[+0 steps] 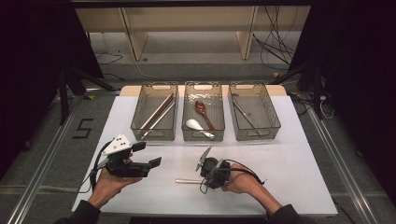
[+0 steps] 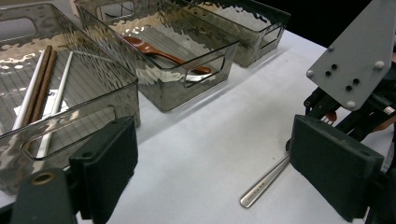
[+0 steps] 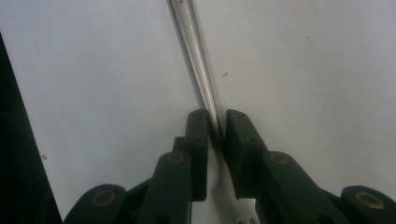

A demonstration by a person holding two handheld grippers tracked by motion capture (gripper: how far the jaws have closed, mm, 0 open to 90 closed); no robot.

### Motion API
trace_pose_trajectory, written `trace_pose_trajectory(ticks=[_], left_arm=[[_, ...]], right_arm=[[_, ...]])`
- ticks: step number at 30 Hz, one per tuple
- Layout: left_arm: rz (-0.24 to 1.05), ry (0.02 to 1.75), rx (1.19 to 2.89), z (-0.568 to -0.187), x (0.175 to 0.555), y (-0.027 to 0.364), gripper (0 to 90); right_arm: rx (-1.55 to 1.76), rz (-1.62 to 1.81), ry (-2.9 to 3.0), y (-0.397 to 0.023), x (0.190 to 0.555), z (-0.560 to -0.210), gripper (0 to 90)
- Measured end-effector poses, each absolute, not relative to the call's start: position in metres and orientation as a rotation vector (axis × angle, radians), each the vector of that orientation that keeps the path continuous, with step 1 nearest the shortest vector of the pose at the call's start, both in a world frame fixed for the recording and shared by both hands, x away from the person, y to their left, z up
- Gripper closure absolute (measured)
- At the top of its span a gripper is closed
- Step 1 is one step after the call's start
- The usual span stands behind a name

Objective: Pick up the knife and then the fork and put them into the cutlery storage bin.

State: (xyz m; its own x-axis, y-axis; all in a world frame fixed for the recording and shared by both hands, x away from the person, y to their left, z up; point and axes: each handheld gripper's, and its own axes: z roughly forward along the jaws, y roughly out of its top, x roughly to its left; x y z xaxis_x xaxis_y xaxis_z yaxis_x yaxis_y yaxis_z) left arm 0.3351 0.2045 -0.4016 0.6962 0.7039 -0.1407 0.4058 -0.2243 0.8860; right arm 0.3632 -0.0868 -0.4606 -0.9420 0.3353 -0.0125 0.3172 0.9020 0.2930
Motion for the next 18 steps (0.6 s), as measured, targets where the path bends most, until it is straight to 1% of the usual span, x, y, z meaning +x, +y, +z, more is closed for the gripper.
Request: trace_pose_trajectory(ticks=[5,9,18], left_arm=[[0.355,0.871,1.852,-0.4017,0.3352,0.2045,14.9],[0.357,0.870,1.853,-0.4013,0.3351,0.2049,14.9],[0.354,0.871,1.853,-0.4019,0.3354,0.2041,14.9]], right_arm=[[0.509,0.411,3.007,-0.0843,0.3600,-0.4599,85.1],[0.496,0.361,3.020,-0.0845,0.3605,-0.4581,85.7],[0.513,0.362,3.034,-0.0866,0.3629,-0.4579,85.5]])
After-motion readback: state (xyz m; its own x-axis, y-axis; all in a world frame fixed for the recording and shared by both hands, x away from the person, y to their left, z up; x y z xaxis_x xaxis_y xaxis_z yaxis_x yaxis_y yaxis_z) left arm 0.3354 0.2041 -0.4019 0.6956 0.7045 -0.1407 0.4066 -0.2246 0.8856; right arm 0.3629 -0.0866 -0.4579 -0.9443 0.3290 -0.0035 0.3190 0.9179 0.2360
